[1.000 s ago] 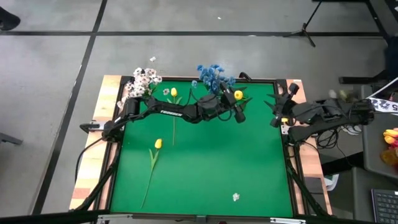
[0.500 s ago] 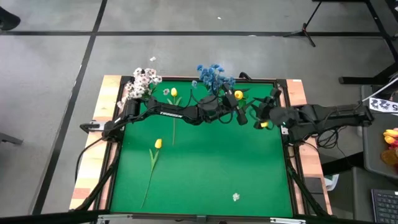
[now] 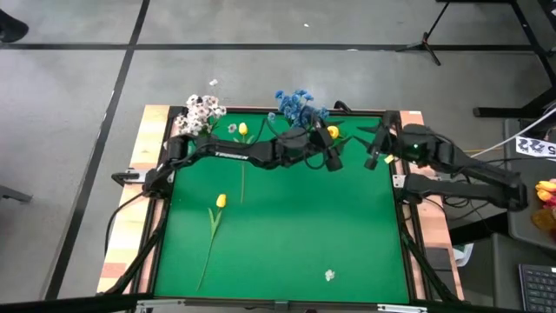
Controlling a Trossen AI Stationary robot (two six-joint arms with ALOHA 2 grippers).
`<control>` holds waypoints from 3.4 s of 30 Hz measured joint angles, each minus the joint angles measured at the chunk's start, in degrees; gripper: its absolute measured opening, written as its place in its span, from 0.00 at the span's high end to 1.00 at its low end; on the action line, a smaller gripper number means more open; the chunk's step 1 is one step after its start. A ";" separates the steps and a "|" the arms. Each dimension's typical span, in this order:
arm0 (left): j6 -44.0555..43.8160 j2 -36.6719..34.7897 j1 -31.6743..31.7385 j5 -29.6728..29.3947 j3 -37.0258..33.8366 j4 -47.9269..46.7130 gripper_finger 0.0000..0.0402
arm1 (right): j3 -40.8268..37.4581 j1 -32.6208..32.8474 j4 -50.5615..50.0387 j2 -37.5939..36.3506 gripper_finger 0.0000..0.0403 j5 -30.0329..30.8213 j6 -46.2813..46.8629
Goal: Sort flowers into vase by color
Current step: Put the middle yellow flower into the green vase, then put the top yellow flower into the green vase
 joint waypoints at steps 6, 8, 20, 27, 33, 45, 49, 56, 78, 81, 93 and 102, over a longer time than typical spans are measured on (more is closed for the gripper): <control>0.17 -2.73 -0.13 0.38 0.02 -5.70 0.41 | -6.30 -10.37 8.77 2.56 0.68 -18.35 -0.98; 0.47 -2.98 -0.11 0.37 0.02 -6.45 0.41 | -7.19 -12.11 13.30 4.54 0.68 -21.00 -1.50; 0.82 -3.22 0.12 0.39 0.02 -9.67 0.41 | -7.61 -12.81 23.52 16.08 0.69 -22.74 -2.85; 1.78 -3.22 0.09 0.27 0.01 -13.57 0.41 | -7.61 -12.82 25.88 15.50 0.93 -19.72 -1.32; 1.82 -3.42 -0.10 -0.20 0.02 -15.11 0.41 | -7.59 -12.81 25.23 14.19 0.96 -13.89 2.40; 1.80 -6.63 -3.79 -0.75 0.00 -18.43 0.41 | -7.59 -16.58 24.29 14.25 0.98 -10.13 12.18; 1.77 -7.84 -6.19 -0.72 0.00 -19.44 0.41 | -7.59 -18.61 24.16 14.97 0.98 -12.05 14.78; 1.66 -11.25 -11.03 -0.71 0.00 -27.35 0.41 | -7.57 -18.82 23.13 18.40 0.92 -13.48 15.36; -34.99 -30.40 -29.02 -11.35 -3.02 -83.72 0.41 | -7.54 -18.82 19.85 18.73 0.42 -20.52 12.59; -50.06 -30.96 -33.08 -18.60 -7.32 -86.65 0.41 | -7.54 -18.80 19.60 16.97 0.41 -20.66 12.60; -113.00 -30.08 -36.42 -35.91 -39.46 -80.04 0.41 | -7.54 -18.80 17.14 12.68 0.45 -21.11 12.37; -115.56 -30.08 -28.53 -37.39 -54.55 -59.74 0.41 | -7.54 -18.80 16.50 12.56 0.45 -21.60 11.93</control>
